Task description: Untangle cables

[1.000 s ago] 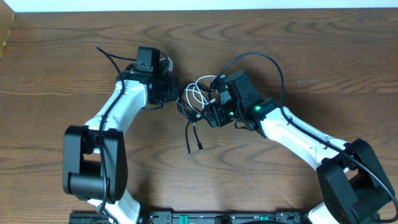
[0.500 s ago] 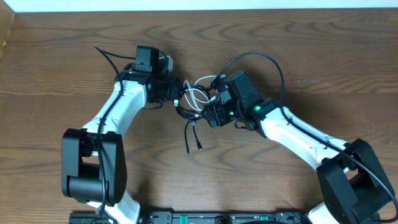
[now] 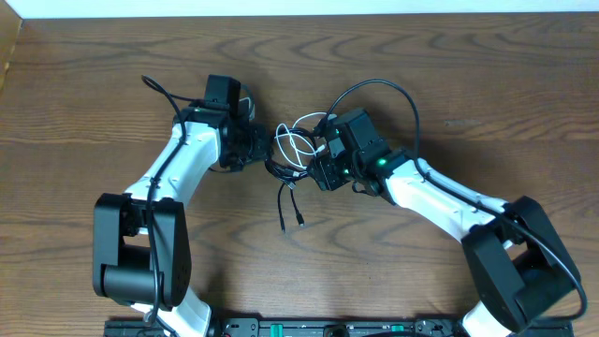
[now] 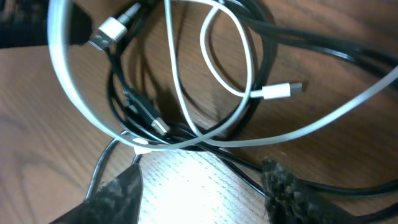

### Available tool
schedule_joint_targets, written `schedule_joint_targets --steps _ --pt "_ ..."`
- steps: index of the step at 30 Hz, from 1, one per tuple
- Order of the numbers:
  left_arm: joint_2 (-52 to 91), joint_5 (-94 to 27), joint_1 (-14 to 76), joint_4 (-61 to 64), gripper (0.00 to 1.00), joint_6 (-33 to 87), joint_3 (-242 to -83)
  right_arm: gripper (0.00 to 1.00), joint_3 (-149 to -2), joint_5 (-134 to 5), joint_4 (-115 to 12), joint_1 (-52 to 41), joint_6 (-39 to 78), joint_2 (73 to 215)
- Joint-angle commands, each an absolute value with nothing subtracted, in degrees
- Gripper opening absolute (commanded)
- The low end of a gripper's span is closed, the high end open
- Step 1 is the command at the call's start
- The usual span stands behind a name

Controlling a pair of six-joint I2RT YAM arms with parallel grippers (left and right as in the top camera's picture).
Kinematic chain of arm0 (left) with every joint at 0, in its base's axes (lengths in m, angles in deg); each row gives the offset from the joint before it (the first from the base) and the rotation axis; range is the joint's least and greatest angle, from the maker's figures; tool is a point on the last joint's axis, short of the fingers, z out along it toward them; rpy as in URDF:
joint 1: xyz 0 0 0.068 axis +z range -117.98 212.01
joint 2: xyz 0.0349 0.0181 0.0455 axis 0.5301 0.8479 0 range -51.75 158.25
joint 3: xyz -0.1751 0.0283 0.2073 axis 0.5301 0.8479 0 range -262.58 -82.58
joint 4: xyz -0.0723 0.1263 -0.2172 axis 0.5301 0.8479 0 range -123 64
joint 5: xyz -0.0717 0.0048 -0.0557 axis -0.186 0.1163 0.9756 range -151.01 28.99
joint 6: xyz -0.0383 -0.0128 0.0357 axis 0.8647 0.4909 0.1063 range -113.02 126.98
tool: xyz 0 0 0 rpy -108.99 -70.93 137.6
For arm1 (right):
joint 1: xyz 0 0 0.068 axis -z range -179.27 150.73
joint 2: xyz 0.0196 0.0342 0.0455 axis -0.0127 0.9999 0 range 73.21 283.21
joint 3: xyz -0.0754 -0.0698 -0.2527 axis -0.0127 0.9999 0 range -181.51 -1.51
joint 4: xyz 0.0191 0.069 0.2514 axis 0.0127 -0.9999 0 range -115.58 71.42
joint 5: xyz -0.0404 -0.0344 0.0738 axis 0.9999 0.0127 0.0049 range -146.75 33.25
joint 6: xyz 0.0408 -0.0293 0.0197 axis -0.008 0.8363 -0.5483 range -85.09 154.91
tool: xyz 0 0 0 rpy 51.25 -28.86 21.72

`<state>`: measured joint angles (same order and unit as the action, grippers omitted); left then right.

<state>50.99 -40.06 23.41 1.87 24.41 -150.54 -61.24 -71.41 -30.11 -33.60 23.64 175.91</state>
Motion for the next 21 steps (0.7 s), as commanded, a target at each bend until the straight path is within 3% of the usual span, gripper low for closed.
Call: schedule_joint_targets --steps 1,7,10,14,17,19,21 --pt "51.0 -40.9 22.0 0.0 0.47 25.8 -147.4 0.64 -61.3 -70.6 -29.3 -33.8 25.4 178.3" --pt "51.0 -44.5 20.0 -7.1 0.46 29.6 -143.2 0.7 -61.3 -70.6 -26.4 -33.8 25.4 182.6" --pt "51.0 -49.7 19.5 -8.0 0.4 32.5 -141.9 0.7 -61.3 -70.6 -25.5 -33.8 25.4 184.6" --pt "51.0 -50.6 19.4 -8.5 0.23 32.8 -141.8 0.7 -61.3 -70.4 -23.6 -33.8 25.4 186.9" --pt "51.1 -50.6 19.4 -9.0 0.19 32.8 -141.8 0.69 -61.3 -70.3 -22.9 -33.8 25.4 187.8" --pt "51.1 -50.6 19.4 -9.6 0.09 32.5 -141.8 0.68 -61.3 -70.3 -22.6 -33.8 25.5 188.2" --pt "51.1 -50.5 19.4 -10.4 0.08 31.2 -141.8 0.68 -61.3 -70.3 -22.4 -33.8 26.5 188.3"
